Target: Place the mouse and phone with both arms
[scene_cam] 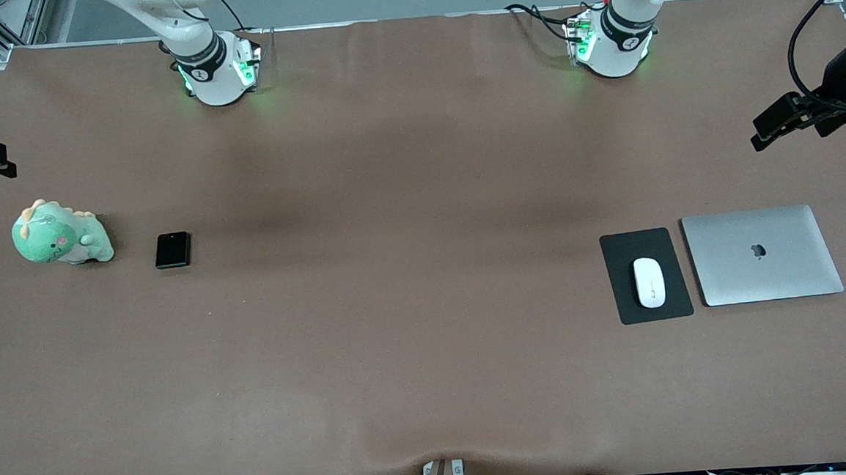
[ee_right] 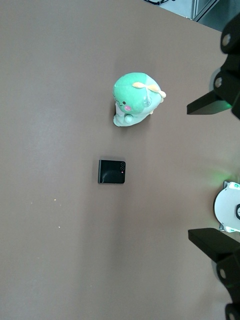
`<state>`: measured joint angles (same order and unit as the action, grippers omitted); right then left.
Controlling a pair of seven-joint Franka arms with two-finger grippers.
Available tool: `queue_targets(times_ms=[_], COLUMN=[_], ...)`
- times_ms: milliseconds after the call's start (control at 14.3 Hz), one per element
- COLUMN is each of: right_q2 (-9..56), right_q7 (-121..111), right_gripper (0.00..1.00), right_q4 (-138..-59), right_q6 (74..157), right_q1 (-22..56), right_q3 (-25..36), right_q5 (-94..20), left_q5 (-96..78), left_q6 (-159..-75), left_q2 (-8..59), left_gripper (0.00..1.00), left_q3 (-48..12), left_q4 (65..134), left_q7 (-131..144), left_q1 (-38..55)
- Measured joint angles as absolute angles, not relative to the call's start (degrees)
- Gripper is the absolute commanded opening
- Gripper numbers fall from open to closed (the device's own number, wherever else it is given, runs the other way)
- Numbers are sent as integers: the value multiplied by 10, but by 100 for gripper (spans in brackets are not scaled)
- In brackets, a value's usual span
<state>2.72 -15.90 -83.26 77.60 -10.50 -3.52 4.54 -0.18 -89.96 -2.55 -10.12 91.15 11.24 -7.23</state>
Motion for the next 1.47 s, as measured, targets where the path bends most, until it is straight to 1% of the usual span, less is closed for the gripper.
queue_targets(times_ms=[140,280,490,840,1121,1471], right_q2=[26,11,-9,-14,-14,-14], right_q7=[-159,-158,-158,-162,-230,-241], right_gripper=[100,100,100,100,100,100], right_q4=[-841,-869,-894,-895,-894,-893], right_q6=[782,804,813,815,818,817], right_q1=[-105,-105,-105,-103,-103,-103], right_q3=[-34,-28,-23,-23,-19,-16], right_q5=[46,45,45,44,44,44], left_q5=[-2,-2,-2,-2,-2,-2], left_q6=[-900,-900,-900,-900,-899,-890], left_q2=[-25,-25,-24,-20,-20,-20], left_gripper=[100,100,100,100,100,100], left_q3=[-101,-101,-101,-101,-101,-105], left_q4=[911,906,899,895,894,894], left_q7=[112,112,112,112,112,112], left_q1=[-72,-73,-74,-74,-74,-73])
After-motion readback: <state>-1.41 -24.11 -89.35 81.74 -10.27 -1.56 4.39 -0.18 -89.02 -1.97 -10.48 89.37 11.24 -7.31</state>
